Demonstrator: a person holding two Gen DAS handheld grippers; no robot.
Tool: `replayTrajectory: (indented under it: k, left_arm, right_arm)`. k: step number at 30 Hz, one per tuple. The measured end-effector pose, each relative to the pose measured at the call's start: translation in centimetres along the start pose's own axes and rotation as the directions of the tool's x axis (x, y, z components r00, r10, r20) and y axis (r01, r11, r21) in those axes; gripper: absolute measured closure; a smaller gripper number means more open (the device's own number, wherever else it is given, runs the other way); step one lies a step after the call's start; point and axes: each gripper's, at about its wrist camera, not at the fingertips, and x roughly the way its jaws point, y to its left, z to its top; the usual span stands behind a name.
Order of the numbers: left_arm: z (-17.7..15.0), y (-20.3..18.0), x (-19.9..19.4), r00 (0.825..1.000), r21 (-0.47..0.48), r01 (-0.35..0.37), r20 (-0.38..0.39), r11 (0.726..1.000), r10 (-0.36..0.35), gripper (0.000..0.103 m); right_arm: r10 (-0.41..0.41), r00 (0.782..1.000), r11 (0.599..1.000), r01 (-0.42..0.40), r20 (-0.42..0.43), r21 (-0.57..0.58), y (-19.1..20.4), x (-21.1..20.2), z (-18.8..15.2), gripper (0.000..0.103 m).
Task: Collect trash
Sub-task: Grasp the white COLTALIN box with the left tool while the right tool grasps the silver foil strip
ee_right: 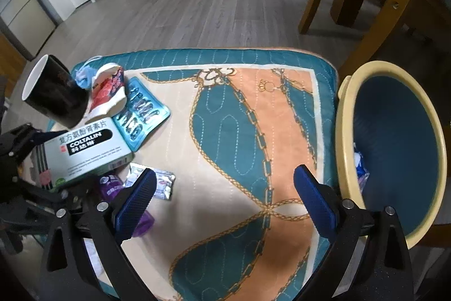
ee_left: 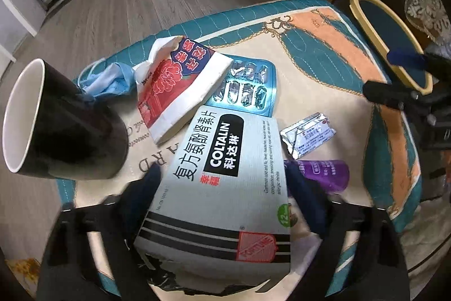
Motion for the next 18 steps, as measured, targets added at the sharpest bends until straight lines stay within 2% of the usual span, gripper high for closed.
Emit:
replayTrajectory:
  k: [4,8,12,18]
  left_arm:
    - [0.0,-0.3,-0.7,1.000,0.021,0.000,0.001,1.000,0.000,0.029]
    - [0.5,0.3,-3.7,0.996,0.008,0.015,0.092,1.000,-0.016,0.030]
    - [1.0,1.5,-6.6,0.981,-0.024,0.008,0.194,1.000,-0.003,0.030]
    - [1.5,2.6,-8.4,0.967,-0.055,0.047,0.253,0.997,-0.031,0.030]
  right_arm:
    - [0.010,1.000,0.999,-0.010,-0.011,-0.042,0.8,0.3,-0.2,0.006]
    - [0.037,0.999,0.998,-0.038,-0.027,-0.042,1.4,0.6,-0.4,0.007]
    - [0.087,0.995,0.996,-0.088,-0.044,-0.009,1.9,1.0,-0.5,0.009]
    - [0.125,0.989,0.991,-0.120,-0.083,0.058,3.6,2.6,-0.8,0.020]
